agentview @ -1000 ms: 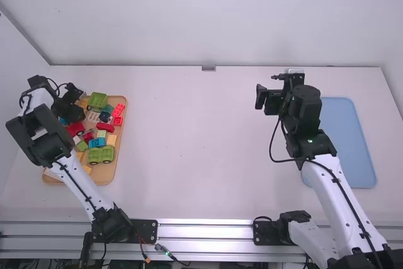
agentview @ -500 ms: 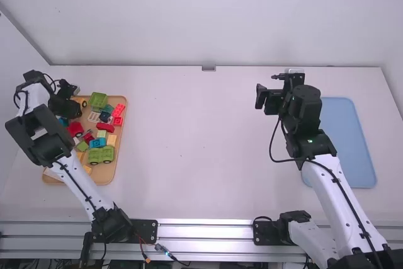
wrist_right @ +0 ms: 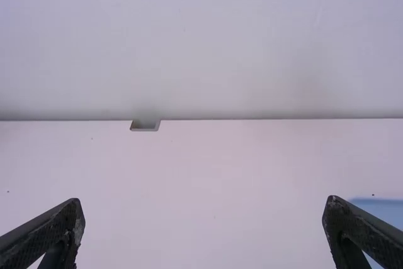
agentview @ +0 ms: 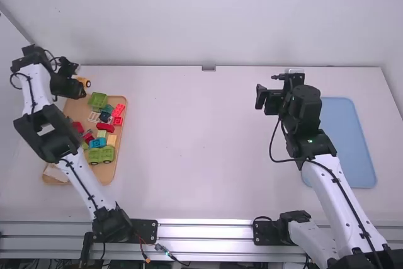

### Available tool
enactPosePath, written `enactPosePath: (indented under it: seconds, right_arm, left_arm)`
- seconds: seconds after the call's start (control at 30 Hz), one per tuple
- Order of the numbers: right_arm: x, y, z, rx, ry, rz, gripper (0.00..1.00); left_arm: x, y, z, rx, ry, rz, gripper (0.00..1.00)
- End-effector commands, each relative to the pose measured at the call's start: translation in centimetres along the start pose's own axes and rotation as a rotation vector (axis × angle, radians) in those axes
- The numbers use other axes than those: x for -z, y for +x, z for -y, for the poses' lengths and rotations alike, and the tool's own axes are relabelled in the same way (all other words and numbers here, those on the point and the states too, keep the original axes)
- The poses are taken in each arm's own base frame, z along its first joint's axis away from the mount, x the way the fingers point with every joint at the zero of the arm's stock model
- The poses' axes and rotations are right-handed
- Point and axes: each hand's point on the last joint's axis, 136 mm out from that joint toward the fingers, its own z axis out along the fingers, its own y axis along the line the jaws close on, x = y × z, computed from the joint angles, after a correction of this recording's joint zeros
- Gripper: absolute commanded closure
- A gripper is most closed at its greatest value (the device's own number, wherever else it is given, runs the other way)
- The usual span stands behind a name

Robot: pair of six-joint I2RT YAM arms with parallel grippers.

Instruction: Assemble lego blocks to make yellow taxi

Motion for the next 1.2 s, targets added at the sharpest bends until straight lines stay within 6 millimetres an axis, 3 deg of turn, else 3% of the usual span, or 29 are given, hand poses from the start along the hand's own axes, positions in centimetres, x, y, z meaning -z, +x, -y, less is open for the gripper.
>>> enactPosePath:
  seconds: [0.0, 0.07, 0.17, 0.27, 0.33, 0.4, 0.5, 0.6, 0.73, 0.87, 1.03, 1.07, 1.17]
  right_arm:
    - [0.2, -1.4, 0.0, 0.002, 0.003, 0.027, 0.01]
    - [0.2, -1.3, 0.0, 0.002, 0.003, 0.021, 0.01]
    - [0.2, -1.1, 0.0, 0.001, 0.004, 0.015, 0.01]
    - [0.2, -1.1, 0.1, 0.025, 0.006, 0.012, 0.01]
    - [0.2, -1.1, 0.0, 0.04, 0.004, 0.013, 0.01]
    - [0.2, -1.1, 0.0, 0.039, 0.005, 0.013, 0.01]
    - [0.2, -1.0, 0.5, 0.034, 0.015, 0.009, 0.01]
    - [0.2, -1.0, 1.0, 0.029, 0.027, 0.006, 0.01]
    - [0.6, -0.9, 1.8, 0.021, 0.046, -0.001, 0.01]
    - [1.2, -0.9, 1.7, 0.022, 0.046, -0.002, 0.01]
    - [1.8, -1.1, 1.7, 0.022, 0.048, 0.005, 0.01]
    - [2.1, -1.2, 1.6, 0.023, 0.045, 0.008, 0.01]
    - [2.5, -1.3, 1.6, 0.022, 0.046, 0.011, 0.01]
  left_arm:
    - [4.0, -4.5, 3.5, -0.058, -0.064, 0.104, 0.98]
    - [4.3, -5.5, 3.7, -0.048, -0.149, 0.121, 0.98]
    - [4.8, -6.0, 6.6, -0.135, -0.204, 0.123, 0.98]
    - [4.5, -4.6, 12.8, -0.381, -0.146, 0.066, 0.98]
    - [4.4, -2.1, 19.6, -0.65, 0.001, 0.0, 0.98]
    - [4.5, -1.2, 22.2, -0.738, 0.064, -0.019, 0.98]
    - [4.9, 0.7, 29.9, -0.936, 0.247, -0.048, 0.98]
    - [4.9, 1.3, 34.2, -1.019, 0.321, -0.046, 0.98]
    - [3.4, 2.9, 40.5, -1.175, 0.346, -0.047, 0.98]
    - [1.0, 5.1, 45.2, -1.314, 0.327, -0.032, 0.98]
    - [-0.6, 7.7, 47.3, -1.399, 0.312, -0.052, 0.88]
    - [-1.1, 8.9, 48.0, -1.42, 0.328, -0.061, 0.87]
    - [-1.9, 10.1, 48.5, -1.435, 0.339, -0.058, 0.98]
